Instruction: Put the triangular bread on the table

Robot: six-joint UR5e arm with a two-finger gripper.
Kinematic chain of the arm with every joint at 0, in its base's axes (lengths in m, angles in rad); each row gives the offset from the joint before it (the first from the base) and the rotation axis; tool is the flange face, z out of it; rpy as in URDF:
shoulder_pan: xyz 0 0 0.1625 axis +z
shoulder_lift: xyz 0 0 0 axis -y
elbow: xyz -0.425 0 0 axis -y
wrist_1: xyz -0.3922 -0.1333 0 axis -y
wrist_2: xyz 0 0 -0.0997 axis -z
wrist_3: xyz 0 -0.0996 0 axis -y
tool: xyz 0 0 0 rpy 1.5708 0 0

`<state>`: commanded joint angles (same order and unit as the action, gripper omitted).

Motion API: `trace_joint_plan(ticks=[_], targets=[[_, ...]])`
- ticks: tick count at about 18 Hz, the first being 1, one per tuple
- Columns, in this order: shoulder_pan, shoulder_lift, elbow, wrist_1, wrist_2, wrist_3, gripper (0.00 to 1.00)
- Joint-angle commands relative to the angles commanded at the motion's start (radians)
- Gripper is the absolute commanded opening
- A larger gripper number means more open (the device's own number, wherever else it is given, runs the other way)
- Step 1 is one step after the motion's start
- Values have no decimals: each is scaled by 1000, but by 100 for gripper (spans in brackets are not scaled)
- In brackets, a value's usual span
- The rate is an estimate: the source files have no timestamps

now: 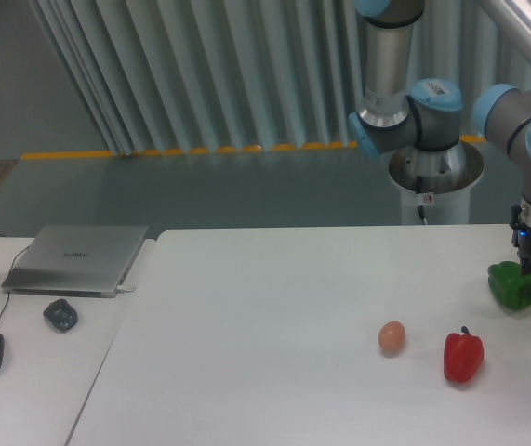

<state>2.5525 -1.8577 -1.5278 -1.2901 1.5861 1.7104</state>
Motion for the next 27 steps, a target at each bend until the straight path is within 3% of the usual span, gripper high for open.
trace_joint_plan(ticks=[10, 17, 22, 27], targets=[[2, -1, -8, 2, 0, -14, 100], [86, 29, -74, 51, -6, -17, 100], [109, 44, -68, 61, 0, -23, 100], [221, 57, -63, 78, -6, -15, 100]])
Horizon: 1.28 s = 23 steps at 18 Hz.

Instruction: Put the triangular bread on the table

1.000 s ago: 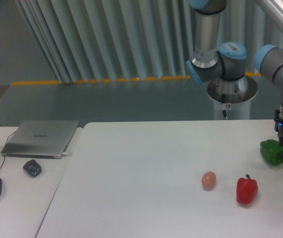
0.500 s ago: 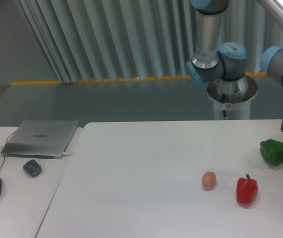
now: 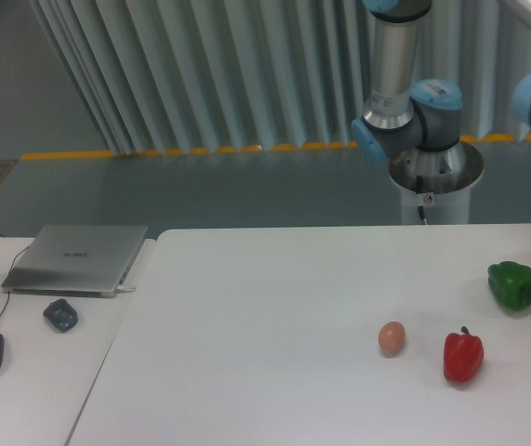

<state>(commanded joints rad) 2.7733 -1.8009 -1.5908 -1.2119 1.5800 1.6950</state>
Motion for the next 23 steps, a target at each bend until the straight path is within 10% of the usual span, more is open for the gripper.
trace_joint_plan(ticks=[23], targets=[[111, -107, -8, 3, 0, 25, 100]])
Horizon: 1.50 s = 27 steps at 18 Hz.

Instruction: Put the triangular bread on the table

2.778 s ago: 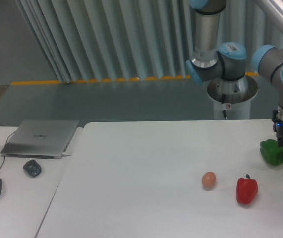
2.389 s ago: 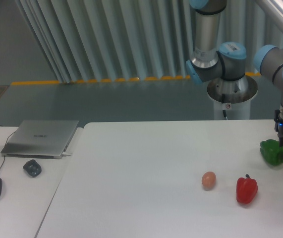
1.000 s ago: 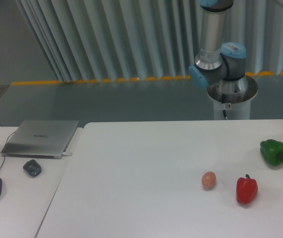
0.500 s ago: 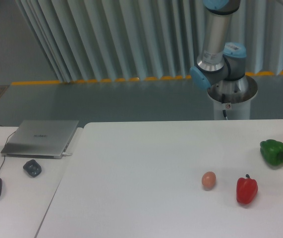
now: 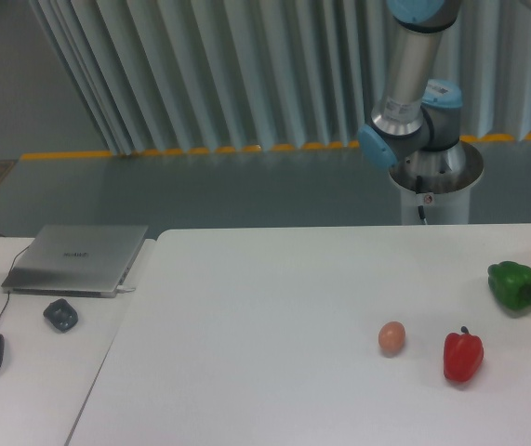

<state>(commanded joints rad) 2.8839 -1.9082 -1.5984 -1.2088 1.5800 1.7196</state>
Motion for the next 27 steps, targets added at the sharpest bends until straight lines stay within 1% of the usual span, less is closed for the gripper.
trace_joint_plan(ticks=[5, 7, 10, 14, 18, 22, 23, 27], targets=[[25, -18, 3, 3, -5, -3, 100], [41, -32, 8, 32, -5, 2, 100], [43, -51, 17, 37, -5, -3, 100], [41, -74, 24, 67, -5, -5, 100], [41, -87, 44, 68, -5, -6, 100], [37, -91, 44, 69, -6, -6, 99], [37, -92, 44, 69, -8, -5, 97], [35, -100, 44, 72, -8, -5, 96]])
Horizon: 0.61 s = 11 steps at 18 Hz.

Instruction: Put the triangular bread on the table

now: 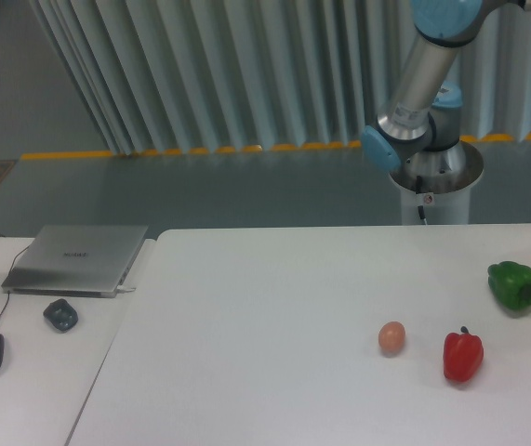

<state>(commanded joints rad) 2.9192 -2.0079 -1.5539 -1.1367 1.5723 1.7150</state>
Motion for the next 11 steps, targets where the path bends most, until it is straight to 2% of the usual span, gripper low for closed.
trace_joint_plan(ticks=[3, 4, 5, 10, 11], targets=[[-3, -2, -5, 11, -3, 2, 95], [-3, -3, -5, 11, -9, 2, 92], [-3, -3, -5, 11, -18, 2, 83], [-3, -2, -3, 11, -21, 5, 22], [-3, -2, -2, 11, -23, 5, 16]])
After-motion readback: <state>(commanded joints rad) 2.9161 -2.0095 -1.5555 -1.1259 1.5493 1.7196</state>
